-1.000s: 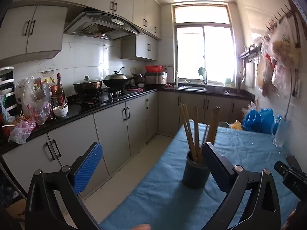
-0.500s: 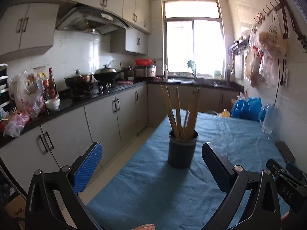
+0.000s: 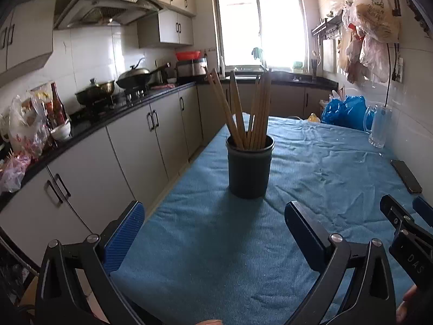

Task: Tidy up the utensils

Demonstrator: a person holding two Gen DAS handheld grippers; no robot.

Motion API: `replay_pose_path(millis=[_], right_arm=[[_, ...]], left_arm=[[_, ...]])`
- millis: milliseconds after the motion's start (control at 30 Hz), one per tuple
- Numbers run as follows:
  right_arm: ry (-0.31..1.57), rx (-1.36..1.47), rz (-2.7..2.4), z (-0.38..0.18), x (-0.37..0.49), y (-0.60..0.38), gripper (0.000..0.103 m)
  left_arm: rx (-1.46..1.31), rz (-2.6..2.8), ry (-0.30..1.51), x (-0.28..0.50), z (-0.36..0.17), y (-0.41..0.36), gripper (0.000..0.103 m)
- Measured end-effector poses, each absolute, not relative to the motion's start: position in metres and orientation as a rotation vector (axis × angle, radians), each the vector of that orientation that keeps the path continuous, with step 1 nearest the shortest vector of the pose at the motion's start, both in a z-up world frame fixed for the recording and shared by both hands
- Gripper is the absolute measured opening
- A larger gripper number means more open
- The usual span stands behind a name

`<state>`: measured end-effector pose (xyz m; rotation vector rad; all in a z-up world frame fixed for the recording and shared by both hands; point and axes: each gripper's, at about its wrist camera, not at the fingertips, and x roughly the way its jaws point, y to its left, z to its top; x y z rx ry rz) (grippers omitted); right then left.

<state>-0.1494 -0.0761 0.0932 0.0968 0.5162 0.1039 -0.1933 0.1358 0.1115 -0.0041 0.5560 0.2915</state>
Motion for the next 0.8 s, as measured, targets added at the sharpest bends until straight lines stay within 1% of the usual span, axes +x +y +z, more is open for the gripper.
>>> replay_pose_path(millis=[333, 800], right_arm=[[0.526, 0.053, 0.110, 0.091, -0.149, -0.063, 0.089], [0.524, 0.023, 0.112, 0.089, -0.150, -0.054, 0.091]], left_arm=[[-0.038, 0.287, 0.622, -0.188, 0.099, 0.145, 0.103], [-0.050, 0.270, 0.661, -0.185, 0.094, 0.148, 0.103]])
